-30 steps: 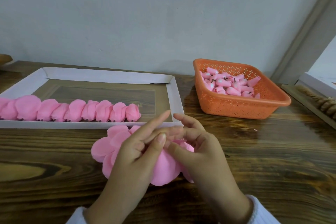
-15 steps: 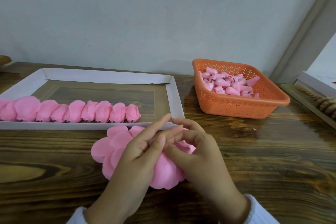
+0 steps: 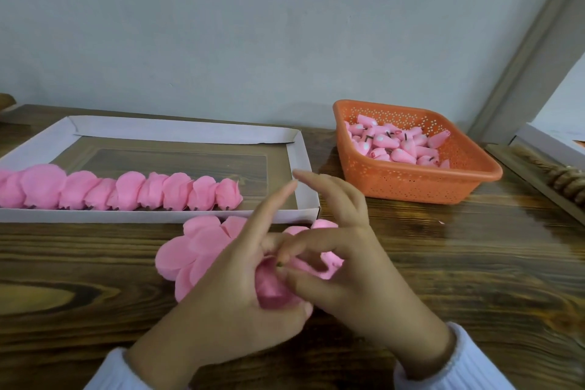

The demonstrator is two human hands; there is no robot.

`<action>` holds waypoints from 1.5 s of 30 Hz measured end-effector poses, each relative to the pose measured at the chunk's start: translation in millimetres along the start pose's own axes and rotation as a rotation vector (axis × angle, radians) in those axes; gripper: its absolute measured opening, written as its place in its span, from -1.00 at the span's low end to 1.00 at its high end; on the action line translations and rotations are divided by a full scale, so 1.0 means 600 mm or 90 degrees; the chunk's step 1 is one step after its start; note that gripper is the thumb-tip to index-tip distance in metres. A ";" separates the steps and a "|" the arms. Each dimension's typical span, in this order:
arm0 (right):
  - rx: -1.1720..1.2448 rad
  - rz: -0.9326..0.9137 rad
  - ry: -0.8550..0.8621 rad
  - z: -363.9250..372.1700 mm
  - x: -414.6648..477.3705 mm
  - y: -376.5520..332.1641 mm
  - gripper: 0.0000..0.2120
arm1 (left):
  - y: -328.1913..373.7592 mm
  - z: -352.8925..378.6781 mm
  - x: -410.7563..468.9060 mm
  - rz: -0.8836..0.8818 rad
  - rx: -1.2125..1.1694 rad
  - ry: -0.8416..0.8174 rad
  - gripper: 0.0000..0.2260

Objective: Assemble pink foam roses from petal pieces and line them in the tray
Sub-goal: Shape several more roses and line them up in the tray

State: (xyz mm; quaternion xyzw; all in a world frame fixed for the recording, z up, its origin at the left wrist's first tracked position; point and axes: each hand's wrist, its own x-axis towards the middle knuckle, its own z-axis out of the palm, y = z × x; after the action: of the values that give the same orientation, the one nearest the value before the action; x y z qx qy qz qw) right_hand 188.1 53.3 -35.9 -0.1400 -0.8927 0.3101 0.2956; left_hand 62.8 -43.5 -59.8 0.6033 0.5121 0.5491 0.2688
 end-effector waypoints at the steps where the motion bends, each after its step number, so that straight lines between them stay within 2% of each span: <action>1: 0.014 -0.008 -0.017 -0.001 0.000 -0.001 -0.93 | -0.003 0.003 -0.001 -0.011 0.014 -0.004 -0.12; 4: 0.051 -0.011 -0.028 -0.007 0.000 -0.002 -0.93 | -0.009 0.008 -0.001 -0.032 0.059 0.021 -0.12; 9: 0.073 0.010 0.046 -0.010 0.001 -0.005 -0.88 | -0.012 0.009 0.002 -0.068 0.053 0.053 -0.20; 15: 0.108 0.046 0.083 -0.009 0.002 -0.005 -0.90 | -0.011 0.007 0.006 -0.100 0.063 0.043 -0.43; 19: 0.118 0.049 0.111 -0.009 0.002 0.000 -0.94 | -0.014 0.007 0.003 -0.148 0.067 0.043 -0.49; 22: 0.127 0.041 0.096 -0.017 0.004 0.005 -0.96 | -0.018 0.012 0.005 -0.152 0.098 0.044 -0.66; 23: 0.126 0.032 0.076 -0.020 0.004 0.006 -0.95 | -0.026 0.015 0.005 -0.156 0.099 0.059 -0.66; 25: 0.100 0.007 0.023 -0.023 0.004 0.007 -0.81 | -0.032 0.017 0.009 -0.179 0.092 0.102 -0.60; 29: 0.012 -0.076 -0.096 -0.026 0.005 0.014 -0.67 | -0.030 0.016 0.005 -0.160 0.084 0.044 -0.50; 31: -0.006 -0.078 -0.140 -0.030 0.007 0.020 -0.66 | -0.030 0.014 0.005 -0.151 0.095 0.061 -0.44; 34: 0.010 -0.056 -0.144 -0.032 0.006 0.025 -0.71 | -0.025 0.015 0.004 -0.142 0.102 0.062 -0.35; 38: 0.239 0.019 -0.049 -0.029 0.007 0.021 -0.77 | -0.019 0.008 0.003 -0.125 0.059 0.147 -0.29; 40: 0.446 0.066 0.001 -0.021 0.006 0.017 -0.79 | -0.018 0.006 0.005 -0.118 -0.021 0.172 -0.25; 43: 0.786 0.191 -0.055 0.005 0.003 0.005 -0.77 | -0.013 0.010 0.007 -0.089 -0.121 0.122 -0.25; 45: 0.859 0.246 -0.123 0.024 -0.001 0.002 -0.71 | -0.011 0.010 0.008 -0.072 -0.105 0.102 -0.27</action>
State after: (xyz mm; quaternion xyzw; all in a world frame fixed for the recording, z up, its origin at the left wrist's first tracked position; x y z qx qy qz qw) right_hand 179.9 47.4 -46.2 -0.0541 -0.4873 0.8534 0.1773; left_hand 65.7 -35.9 -65.1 0.5034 0.5180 0.6202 0.3061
